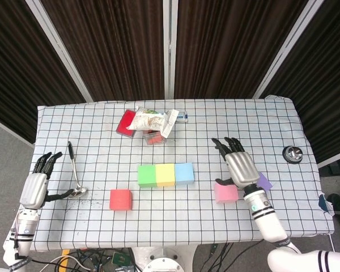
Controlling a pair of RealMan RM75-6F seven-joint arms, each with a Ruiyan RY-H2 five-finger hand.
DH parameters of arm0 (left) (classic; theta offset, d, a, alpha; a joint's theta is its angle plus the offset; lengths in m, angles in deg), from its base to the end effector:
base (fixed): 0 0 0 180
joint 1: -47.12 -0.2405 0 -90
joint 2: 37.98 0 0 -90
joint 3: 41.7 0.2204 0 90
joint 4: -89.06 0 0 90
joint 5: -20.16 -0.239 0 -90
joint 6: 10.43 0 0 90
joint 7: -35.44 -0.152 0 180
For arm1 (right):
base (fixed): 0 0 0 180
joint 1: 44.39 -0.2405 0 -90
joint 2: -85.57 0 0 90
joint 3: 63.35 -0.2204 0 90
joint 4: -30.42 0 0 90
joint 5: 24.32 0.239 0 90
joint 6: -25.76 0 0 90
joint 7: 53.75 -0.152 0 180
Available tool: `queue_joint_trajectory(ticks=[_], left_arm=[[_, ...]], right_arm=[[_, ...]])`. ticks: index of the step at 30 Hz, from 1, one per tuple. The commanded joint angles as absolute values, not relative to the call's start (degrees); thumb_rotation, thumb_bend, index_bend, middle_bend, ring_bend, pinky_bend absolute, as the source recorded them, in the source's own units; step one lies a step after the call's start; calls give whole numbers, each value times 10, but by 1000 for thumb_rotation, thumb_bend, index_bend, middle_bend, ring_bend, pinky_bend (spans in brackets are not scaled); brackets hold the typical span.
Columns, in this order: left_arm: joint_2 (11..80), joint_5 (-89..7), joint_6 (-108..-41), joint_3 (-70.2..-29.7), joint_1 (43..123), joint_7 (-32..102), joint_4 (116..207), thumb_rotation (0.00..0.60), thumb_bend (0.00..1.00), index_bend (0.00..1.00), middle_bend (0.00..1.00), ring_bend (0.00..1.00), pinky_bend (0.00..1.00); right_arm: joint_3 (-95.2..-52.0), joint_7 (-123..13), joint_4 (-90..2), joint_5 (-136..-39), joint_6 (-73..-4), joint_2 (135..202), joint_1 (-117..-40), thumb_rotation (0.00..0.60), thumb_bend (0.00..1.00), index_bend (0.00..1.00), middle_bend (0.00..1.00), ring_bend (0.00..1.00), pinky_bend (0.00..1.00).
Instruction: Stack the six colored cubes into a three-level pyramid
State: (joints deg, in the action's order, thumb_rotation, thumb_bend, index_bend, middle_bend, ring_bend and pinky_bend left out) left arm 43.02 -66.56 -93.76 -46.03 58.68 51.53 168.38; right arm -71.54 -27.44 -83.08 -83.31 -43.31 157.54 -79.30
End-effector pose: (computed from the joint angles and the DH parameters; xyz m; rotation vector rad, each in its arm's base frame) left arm -0.2702 0.2280 0.0482 -1.3339 -1.1156 -1.2481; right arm -0.1102 -0.2756 0.0292 1.6932 -1.0356 0.9709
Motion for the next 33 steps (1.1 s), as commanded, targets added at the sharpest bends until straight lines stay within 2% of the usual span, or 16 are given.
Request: queue_joint_trajectory(ticks=[1, 5, 10, 17, 25, 28, 33], left_arm=[[430, -664, -936, -461, 588, 512, 1686, 600, 0, 63, 120, 0, 0], [429, -660, -934, -462, 588, 507, 1691, 600, 0, 63, 119, 0, 0], [430, -658, -929, -461, 590, 500, 1694, 600, 0, 63, 119, 0, 0], [435, -658, -924, -459, 592, 493, 1693, 600, 0, 63, 120, 0, 0], [436, -657, -925, -459, 591, 496, 1689, 600, 0, 63, 120, 0, 0], [436, -657, -926, -458, 590, 497, 1687, 600, 0, 63, 120, 0, 0], [437, -656, -924, -458, 590, 501, 1684, 600, 0, 63, 119, 0, 0]], right_arm=[[-667, -267, -849, -858, -423, 1536, -763, 600, 0, 0, 208, 0, 0], [-624, -298, -825, -909, -432, 1538, -726, 600, 0, 0, 228, 0, 0], [-595, -322, -764, -962, -447, 1571, -694, 600, 0, 0, 231, 0, 0], [-600, -325, -695, -970, -441, 1619, -682, 600, 0, 0, 220, 0, 0], [-618, -341, -650, -988, -435, 1660, -682, 600, 0, 0, 269, 0, 0], [-623, -341, -640, -993, -435, 1673, -681, 600, 0, 0, 334, 23, 0], [-634, -347, -634, -988, -435, 1685, -677, 600, 0, 0, 490, 131, 0]])
